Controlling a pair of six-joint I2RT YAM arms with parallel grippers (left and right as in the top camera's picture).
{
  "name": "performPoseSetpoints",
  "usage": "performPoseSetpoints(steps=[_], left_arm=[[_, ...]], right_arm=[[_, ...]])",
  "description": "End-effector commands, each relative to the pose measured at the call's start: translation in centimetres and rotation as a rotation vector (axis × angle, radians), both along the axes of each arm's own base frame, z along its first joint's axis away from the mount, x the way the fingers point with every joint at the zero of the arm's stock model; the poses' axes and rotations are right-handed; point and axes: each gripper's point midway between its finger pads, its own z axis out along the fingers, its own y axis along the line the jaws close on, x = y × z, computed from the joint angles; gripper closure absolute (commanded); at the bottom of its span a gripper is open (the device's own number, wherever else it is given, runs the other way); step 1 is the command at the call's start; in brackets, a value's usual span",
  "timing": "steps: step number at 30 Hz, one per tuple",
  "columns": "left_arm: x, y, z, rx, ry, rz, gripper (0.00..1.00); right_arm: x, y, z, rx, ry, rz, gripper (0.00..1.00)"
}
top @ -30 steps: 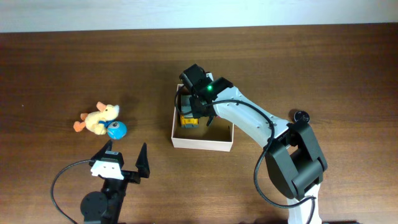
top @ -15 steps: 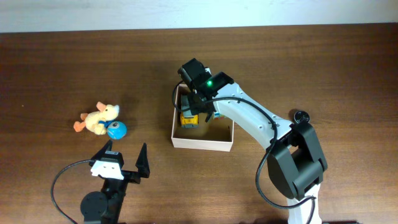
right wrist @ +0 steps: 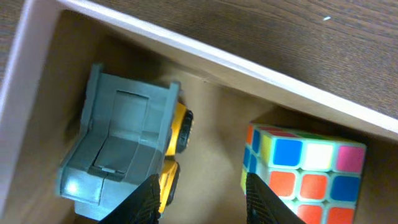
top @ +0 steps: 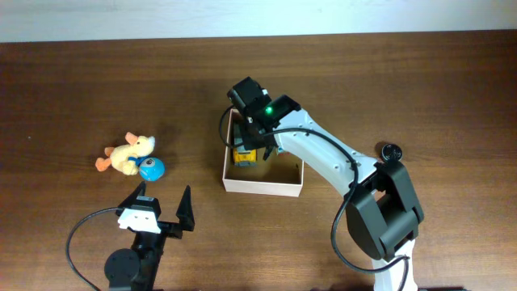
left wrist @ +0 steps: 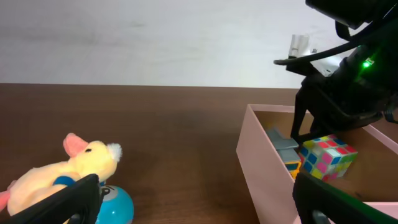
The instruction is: Pack container
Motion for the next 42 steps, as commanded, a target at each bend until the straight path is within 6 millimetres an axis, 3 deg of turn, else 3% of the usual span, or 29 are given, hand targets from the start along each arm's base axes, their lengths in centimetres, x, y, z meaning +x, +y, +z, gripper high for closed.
performPoseSetpoints(steps=[1,25,34,42], left_arm=[[-0.1,-0.3,0.0,0.018,-0.009,-0.017,0.01],[-0.1,-0.3,0.0,0.018,-0.009,-0.017,0.01],[-0.1,-0.3,0.0,0.018,-0.009,-0.017,0.01],[-0.1,-0.3,0.0,0.018,-0.009,-0.017,0.01]], right_arm=[[-0.1,0.8,-0.1,0.014,0.0,0.004,0.61],[-0.6,-0.8,-2.3,-0.049,0.038,-0.031,0.59],[-0.6,-3.1,-4.2,-0.065,0.07,-0.084,0.59],[0.2,-4.4,-4.3,-0.063,0.068,-0.117,0.59]])
